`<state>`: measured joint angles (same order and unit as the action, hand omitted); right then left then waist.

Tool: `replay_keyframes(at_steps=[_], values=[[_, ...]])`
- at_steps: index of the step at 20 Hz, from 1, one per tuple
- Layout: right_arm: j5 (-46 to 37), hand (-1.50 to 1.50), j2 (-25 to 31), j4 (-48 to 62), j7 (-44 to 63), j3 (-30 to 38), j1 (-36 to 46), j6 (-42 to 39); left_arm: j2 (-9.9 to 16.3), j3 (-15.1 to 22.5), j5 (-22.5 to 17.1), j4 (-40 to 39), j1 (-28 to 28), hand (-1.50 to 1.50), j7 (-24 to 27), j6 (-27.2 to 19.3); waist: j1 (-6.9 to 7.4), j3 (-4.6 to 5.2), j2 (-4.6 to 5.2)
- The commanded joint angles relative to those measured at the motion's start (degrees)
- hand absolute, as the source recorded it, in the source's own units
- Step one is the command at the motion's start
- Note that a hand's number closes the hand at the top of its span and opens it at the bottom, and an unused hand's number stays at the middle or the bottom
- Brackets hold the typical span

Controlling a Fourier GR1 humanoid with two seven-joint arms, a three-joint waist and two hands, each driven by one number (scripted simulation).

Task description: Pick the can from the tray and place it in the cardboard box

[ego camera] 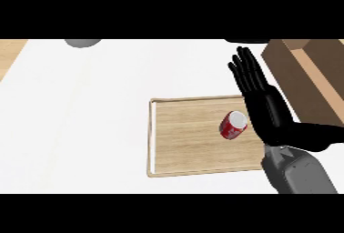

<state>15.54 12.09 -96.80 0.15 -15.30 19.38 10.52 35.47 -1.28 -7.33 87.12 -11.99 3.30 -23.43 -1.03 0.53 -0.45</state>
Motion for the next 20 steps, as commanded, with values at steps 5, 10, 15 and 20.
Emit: replay_keyframes(at_steps=[5,10,15,20], values=[[9.0,1.5,11.5,10.9,-1.3,20.4,-4.9,-4.9,-10.4,4.6,-9.2,3.5,3.8,0.0,-5.4,4.2,0.39,-0.7,1.06],[-2.6,-1.5,19.9,26.3,-5.3,20.0,-6.0,-5.4,-15.9,9.1,-12.8,4.1,4.1,0.0,-9.1,6.1,2.14,-0.71,1.38],[-5.1,-1.5,27.6,32.6,-21.1,21.3,-4.3,-17.4,-17.1,10.0,-11.4,5.7,3.8,0.0,-11.2,4.3,1.68,-0.65,0.7],[-12.5,-1.5,36.6,28.6,-14.8,13.9,-1.1,-25.2,-16.1,9.2,-12.4,5.2,3.8,0.0,-11.8,6.4,1.68,-0.47,0.68]])
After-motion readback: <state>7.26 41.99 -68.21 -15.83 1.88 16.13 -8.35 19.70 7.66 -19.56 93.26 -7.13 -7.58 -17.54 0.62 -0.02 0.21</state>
